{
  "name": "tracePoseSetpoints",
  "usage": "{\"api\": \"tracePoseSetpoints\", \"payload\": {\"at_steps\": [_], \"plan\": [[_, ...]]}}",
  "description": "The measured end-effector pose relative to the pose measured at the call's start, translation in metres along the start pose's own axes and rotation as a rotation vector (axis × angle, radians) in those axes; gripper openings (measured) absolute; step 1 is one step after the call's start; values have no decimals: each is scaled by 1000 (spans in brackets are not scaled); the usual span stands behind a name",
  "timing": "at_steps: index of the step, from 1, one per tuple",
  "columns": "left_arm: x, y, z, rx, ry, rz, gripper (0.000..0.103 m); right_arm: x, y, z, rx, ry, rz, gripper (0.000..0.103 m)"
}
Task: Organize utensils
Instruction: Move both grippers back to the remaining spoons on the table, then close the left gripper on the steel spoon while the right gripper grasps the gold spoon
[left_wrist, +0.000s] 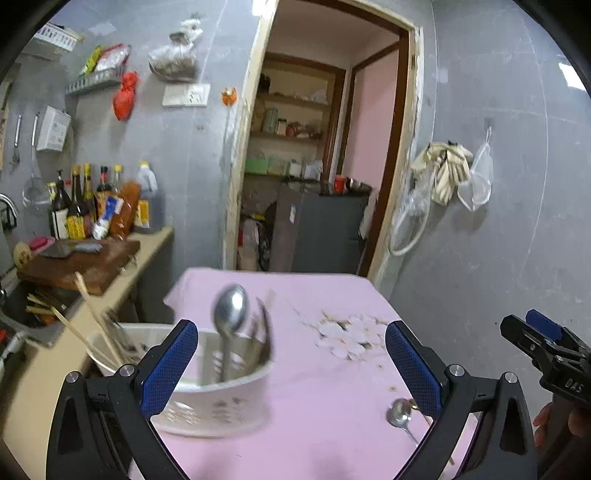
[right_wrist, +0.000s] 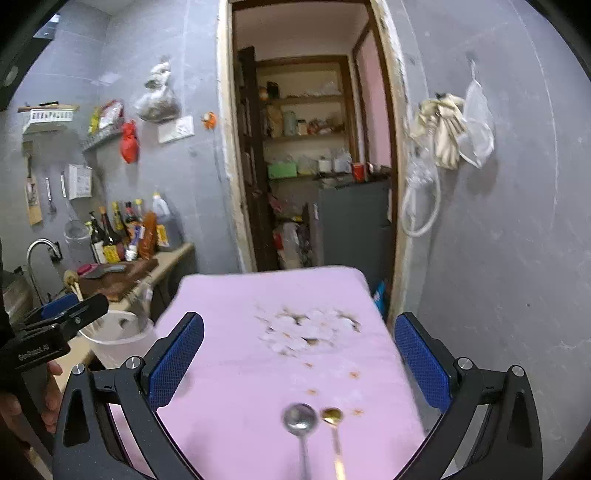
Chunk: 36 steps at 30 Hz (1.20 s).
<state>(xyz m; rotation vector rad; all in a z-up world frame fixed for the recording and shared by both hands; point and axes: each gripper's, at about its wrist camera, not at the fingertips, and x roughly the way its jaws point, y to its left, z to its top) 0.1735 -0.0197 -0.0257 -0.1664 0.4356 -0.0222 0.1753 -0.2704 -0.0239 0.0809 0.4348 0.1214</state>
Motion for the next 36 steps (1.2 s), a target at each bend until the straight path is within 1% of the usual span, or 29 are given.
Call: {"api": "tracePoseSetpoints", "payload": {"at_steps": [7,10,13,15,17,19,21,22,24,25,27,28,30,32,34,36], "plan": [[32,-39,-30,-14,79,9,102,29,-57,-33,24,89,-18,102],[49,-50,-46,-10,127,0,102,51,-78,-55,17,156,-17,101],[71,-58,-63,-16,198,-35,102,68,-91,-75,7,225,1,101],[84,-61,-71,-17,245,-57,102,77,-93,-86,-5,264,13,101],[93,-63,-77,-16,276,-74,101,87,-93,-98,-27,302,29,101],[103,-64,-83,-15,308,-93,95,94,-89,-107,-45,324,40,101],[112,-67,-89,-14,345,-114,85,103,-83,-115,-72,348,51,101],[116,-67,-91,-14,358,-124,82,108,-79,-119,-82,361,60,101],[125,-68,-96,-16,389,-147,71,113,-74,-123,-98,379,71,101],[129,-70,-97,-16,405,-159,68,115,-71,-125,-108,390,72,101],[138,-73,-100,-17,436,-188,58,121,-66,-132,-129,413,76,101],[141,-74,-101,-17,448,-198,55,123,-65,-133,-136,422,75,101],[147,-74,-106,-17,471,-215,47,127,-63,-136,-153,448,75,101],[150,-76,-108,-17,488,-227,42,130,-61,-137,-165,469,65,101],[153,-78,-111,-16,504,-241,39,135,-60,-141,-174,500,36,101],[155,-80,-111,-11,513,-252,37,135,-63,-140,-168,500,9,101]]}}
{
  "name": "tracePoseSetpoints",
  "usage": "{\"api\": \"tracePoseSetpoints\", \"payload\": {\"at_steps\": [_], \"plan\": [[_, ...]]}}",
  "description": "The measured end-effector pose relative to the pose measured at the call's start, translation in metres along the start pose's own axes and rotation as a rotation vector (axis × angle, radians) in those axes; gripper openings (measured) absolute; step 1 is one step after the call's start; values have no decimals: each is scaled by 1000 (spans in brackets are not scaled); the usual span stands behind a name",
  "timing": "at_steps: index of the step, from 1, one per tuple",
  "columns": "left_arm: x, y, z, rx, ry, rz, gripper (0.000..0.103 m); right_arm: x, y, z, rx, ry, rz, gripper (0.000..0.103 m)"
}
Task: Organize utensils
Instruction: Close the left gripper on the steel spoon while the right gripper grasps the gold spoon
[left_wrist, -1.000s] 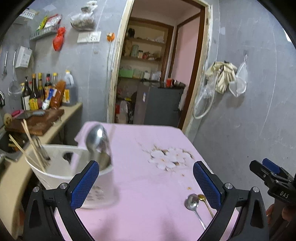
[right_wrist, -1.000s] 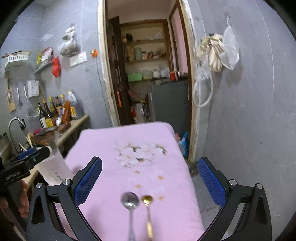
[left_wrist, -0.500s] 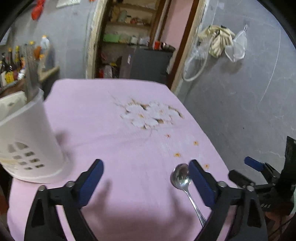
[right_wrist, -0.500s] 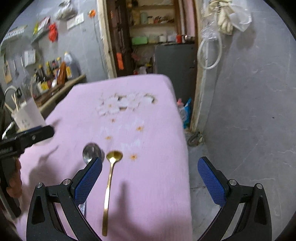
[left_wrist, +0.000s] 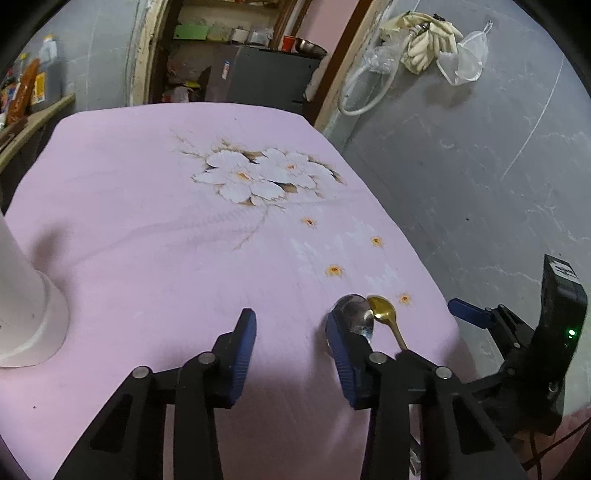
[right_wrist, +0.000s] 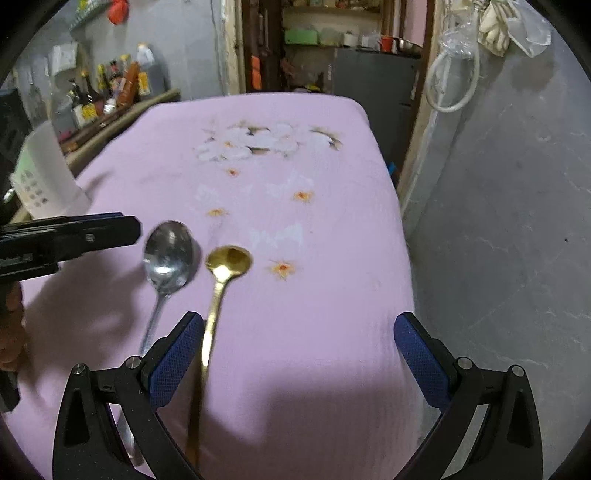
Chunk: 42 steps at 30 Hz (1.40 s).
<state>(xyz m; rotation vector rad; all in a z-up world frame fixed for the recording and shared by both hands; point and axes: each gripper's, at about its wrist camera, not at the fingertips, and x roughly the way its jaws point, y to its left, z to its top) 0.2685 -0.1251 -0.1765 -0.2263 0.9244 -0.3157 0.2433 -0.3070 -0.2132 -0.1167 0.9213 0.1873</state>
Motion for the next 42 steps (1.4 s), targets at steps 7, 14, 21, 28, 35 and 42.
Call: {"api": "tracePoseSetpoints", "payload": {"at_steps": [7,14,21,28,35,42], "plan": [[10,-7,3,31,34,-19,36,-5,-23,-1,64,-3,-66,101],[19,-16,5,75,75,-50,27,1,-32,-1,67,-13,16,93],[25,-21,7,93,100,-64,21,7,-26,13,-18,-36,86,68],[28,-22,9,88,101,-66,12,20,-32,31,-53,-18,167,59],[24,-28,8,108,85,-45,6,20,-29,31,-68,-8,146,53],[18,-32,9,122,62,11,5,20,-38,35,-15,41,154,35]]}}
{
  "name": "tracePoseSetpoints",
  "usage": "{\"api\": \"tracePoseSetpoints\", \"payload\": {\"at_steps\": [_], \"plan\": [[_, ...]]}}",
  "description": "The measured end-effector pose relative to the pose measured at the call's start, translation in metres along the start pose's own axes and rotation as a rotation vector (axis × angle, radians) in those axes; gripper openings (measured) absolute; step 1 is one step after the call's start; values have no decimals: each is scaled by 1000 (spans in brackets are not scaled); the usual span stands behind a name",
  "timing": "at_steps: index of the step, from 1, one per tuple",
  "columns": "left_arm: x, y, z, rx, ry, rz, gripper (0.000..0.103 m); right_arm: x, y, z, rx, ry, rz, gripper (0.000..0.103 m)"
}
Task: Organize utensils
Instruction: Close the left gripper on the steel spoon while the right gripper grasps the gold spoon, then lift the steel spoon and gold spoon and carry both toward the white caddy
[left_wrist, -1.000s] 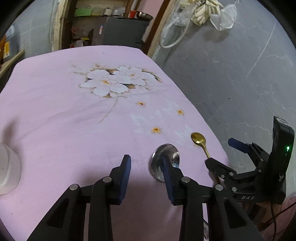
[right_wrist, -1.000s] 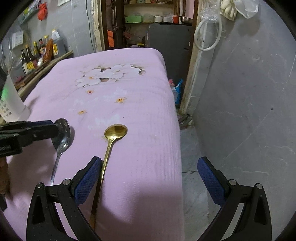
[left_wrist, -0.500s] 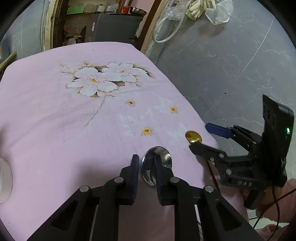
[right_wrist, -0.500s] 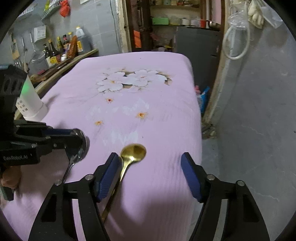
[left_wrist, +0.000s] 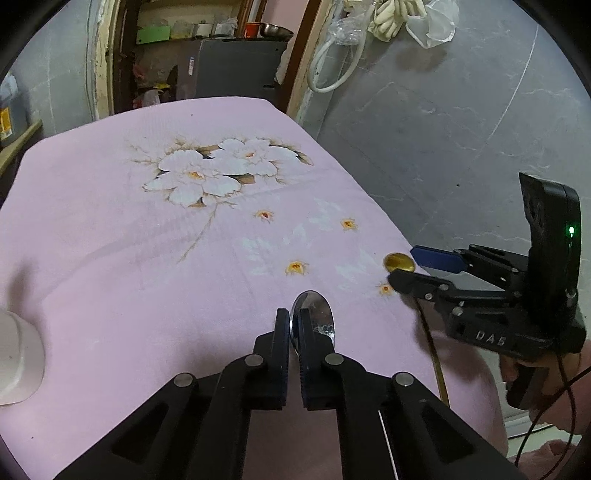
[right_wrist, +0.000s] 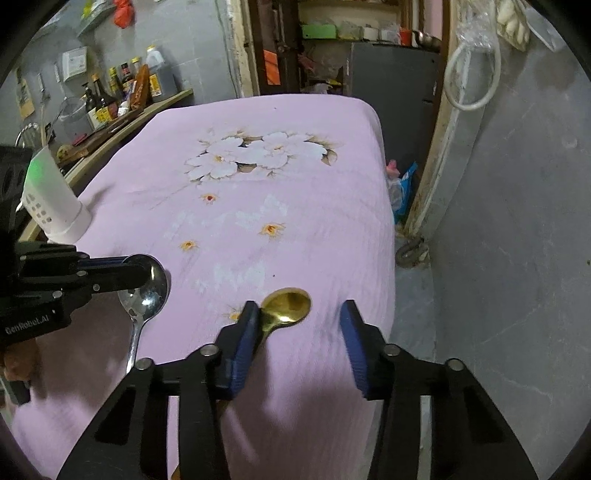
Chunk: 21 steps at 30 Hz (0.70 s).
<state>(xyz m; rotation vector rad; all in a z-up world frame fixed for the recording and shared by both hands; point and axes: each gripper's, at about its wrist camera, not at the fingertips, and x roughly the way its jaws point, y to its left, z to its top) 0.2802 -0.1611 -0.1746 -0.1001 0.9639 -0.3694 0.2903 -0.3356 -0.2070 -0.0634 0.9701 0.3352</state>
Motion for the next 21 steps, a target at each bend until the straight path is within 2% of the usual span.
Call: {"api": "tracePoseSetpoints", "payload": {"at_steps": [4,12,21], "plan": [[-4,2,0,-18,-9,22,4,0,-14,-1,80,12,52,26],[-18,11,-1,-95,-36,47,4,4,-33,-4,241,13,172,25],[-29,13,-3,-140,-57,59,4,5,-21,-6,235,-6,174,25]]}}
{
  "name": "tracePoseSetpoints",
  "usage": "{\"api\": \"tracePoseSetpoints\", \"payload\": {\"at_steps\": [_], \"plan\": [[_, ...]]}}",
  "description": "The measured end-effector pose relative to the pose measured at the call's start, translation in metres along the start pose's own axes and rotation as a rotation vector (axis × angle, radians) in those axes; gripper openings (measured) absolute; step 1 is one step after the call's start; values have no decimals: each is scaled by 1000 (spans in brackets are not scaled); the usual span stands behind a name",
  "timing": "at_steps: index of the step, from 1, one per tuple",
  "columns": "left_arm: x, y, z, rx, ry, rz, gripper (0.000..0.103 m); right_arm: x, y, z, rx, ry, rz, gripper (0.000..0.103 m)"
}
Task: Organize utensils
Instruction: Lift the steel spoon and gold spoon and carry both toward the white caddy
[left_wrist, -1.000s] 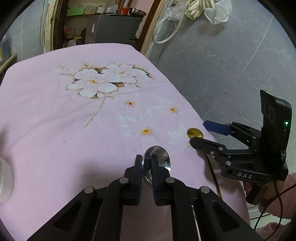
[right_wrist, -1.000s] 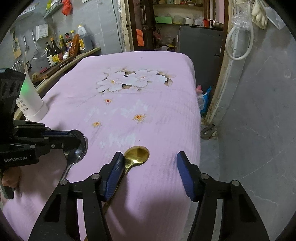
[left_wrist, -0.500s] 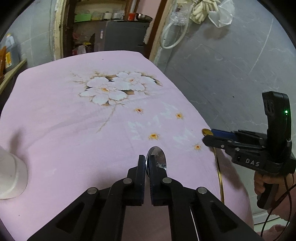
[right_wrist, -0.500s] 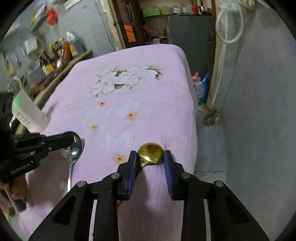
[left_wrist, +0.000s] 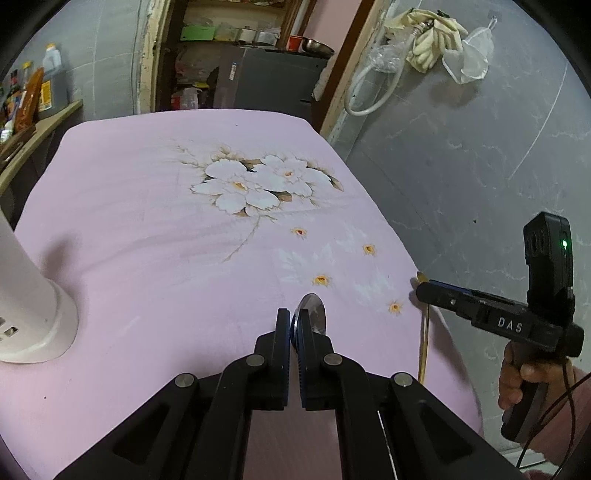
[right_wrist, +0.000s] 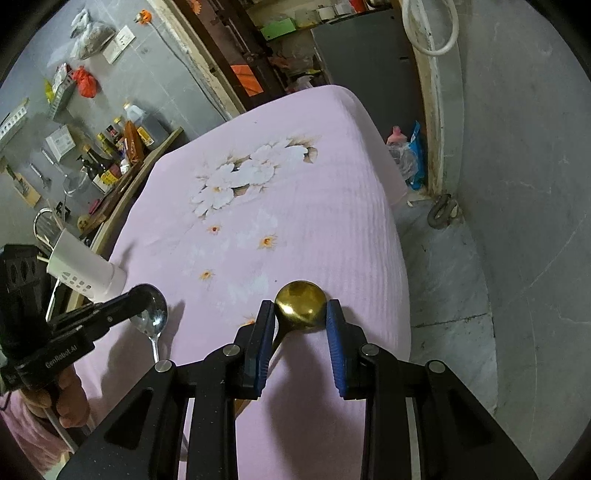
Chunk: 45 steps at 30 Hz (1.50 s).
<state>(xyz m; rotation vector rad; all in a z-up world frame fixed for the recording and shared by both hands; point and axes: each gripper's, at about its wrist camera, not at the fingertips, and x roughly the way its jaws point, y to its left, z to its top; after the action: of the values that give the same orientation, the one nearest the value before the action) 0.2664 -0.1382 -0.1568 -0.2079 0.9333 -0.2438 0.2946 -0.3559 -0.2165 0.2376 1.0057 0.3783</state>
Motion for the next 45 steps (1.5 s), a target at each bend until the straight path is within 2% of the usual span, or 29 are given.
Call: {"api": "tracePoseSetpoints", "payload": {"at_steps": [5,11,13,18,21,24,28,32,36,45], "plan": [[-8,1,0,5,-13,20,4,-1,11,-5,-63,18,-2,25],[-10,10,-4,-13,8,39,4,-6,20,-3,-134,28,-72,25],[-9,14,-6,-25,14,39,4,-8,15,-4,-137,42,-117,25],[-2,18,-8,-47,27,30,4,-10,0,-4,-87,42,-140,26],[4,17,-8,-47,41,16,4,-10,-9,-5,-50,42,-122,27],[12,11,-7,-21,55,6,4,-8,-16,-5,-23,46,-115,33],[21,0,-3,12,66,-13,4,-4,-26,-7,63,48,-68,33],[27,-7,0,21,74,-28,4,-6,-30,-12,107,45,-44,26],[30,-14,3,28,77,-30,4,-10,-42,-20,192,44,31,25],[25,-22,3,24,72,-17,4,-24,-18,-21,127,-11,75,25]]}}
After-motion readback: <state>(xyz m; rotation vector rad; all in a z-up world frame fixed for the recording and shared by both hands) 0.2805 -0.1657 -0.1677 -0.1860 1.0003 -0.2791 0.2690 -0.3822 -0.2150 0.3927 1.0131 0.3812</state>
